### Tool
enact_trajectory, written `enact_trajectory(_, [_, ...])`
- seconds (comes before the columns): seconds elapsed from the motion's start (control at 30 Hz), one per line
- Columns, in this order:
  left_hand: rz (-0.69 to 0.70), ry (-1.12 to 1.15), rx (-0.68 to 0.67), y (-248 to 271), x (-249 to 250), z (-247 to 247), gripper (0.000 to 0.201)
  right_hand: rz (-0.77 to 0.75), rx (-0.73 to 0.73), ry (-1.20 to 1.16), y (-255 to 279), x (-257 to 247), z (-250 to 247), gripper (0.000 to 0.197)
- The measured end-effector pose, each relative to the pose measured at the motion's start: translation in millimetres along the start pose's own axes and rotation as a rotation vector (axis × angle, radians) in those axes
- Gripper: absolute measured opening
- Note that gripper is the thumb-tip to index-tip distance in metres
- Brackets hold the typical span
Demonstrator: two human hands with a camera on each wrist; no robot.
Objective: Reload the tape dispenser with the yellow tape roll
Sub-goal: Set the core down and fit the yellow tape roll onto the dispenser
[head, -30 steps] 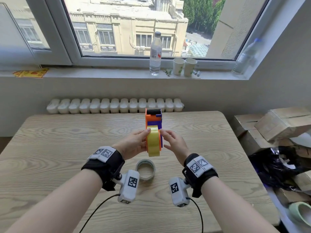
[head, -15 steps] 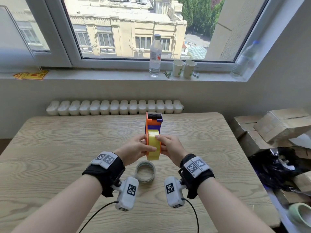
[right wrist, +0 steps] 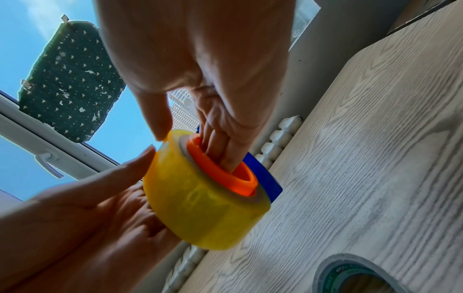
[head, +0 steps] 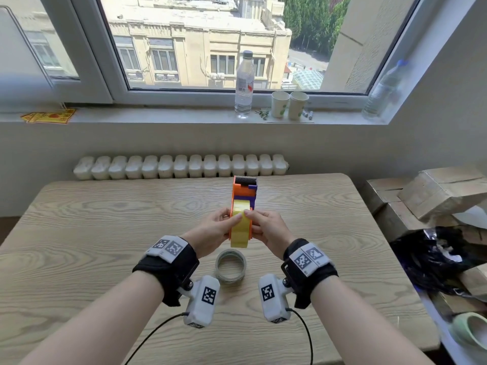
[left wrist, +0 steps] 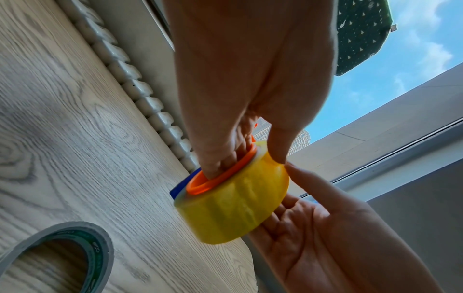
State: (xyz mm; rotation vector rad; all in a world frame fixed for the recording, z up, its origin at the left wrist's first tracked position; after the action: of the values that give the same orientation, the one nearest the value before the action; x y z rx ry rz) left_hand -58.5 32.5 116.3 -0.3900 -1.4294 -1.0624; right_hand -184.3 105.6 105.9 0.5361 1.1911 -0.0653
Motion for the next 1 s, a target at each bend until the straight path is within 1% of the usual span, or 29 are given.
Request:
enact_trajectory(0.07, [-0.019, 0.004, 0.025, -1.1, 1.5, 0.8, 0.031, -0.001, -0.01, 0.001, 2.0, -0.5, 0.9, 0.027])
enact_trajectory(0.13, [-0.041, 0.004, 0.04, -2.4, 2.6, -0.4, 0.038, 0.0, -0.009, -0.005, 2.3, -0.9, 0.8, 0.029])
enact_trajectory(0.27, [-0.059, -0.006, 0.004, -1.7, 4.7, -5.0, 0.046, 0.014, 0.008, -0.037, -0.2, -2.2, 1.5, 0.032])
enact_trajectory(0.37, [-0.05, -0.034, -0.016, -1.0, 5.1, -5.4, 0.05, 0.026, 0.017, -0.045, 0.1, -3.5, 2.9, 0.029])
enact_trajectory(0.43, [-0.034, -0.035, -0.012, 0.0, 5.2, -5.1, 0.048, 0.03, 0.016, -0.043, -0.1, -4.0, 3.9, 0.027])
enact_trajectory(0.53, [-0.006, -0.017, -0.023, 0.8, 5.1, -4.9, 0.045, 0.024, 0.026, -0.042, -1.9, -4.9, 4.8, 0.028])
enact_trajectory(0.67, [0.02, -0.008, -0.01, 0.4, 5.8, -3.1, 0.036, 0.008, -0.001, -0.041, -0.3, -7.4, 6.6, 0.016])
enact_trajectory(0.77, [0.0, 0.008, 0.042, -0.9, 7.1, -2.4, 0.033, 0.006, -0.001, -0.06, 1.3, -8.8, 8.6, 0.017])
enact_trajectory(0.87, [-0.015, 0.008, 0.018, 0.5, 8.6, -6.4, 0.027, 0.014, 0.004, -0.065, 0.6, -8.2, 9.4, 0.019])
enact_trajectory(1.0, [-0.025, -0.045, -0.012, 3.2, 8.8, -10.3, 0.046, 0.026, 0.001, -0.06, 1.3, -8.5, 10.0, 0.019])
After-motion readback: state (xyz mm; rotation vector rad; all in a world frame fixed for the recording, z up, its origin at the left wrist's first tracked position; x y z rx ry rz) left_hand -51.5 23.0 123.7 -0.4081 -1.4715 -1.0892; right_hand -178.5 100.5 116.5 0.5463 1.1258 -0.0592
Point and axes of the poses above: each hand's wrist, its own y-axis away from the middle knuckle, its own z-axis out of the palm, x = y × z, the point moved 1 cm from there along -y, towards the middle knuckle, and after that the axes turned 6 degrees about -y, right-handed, at the moved point
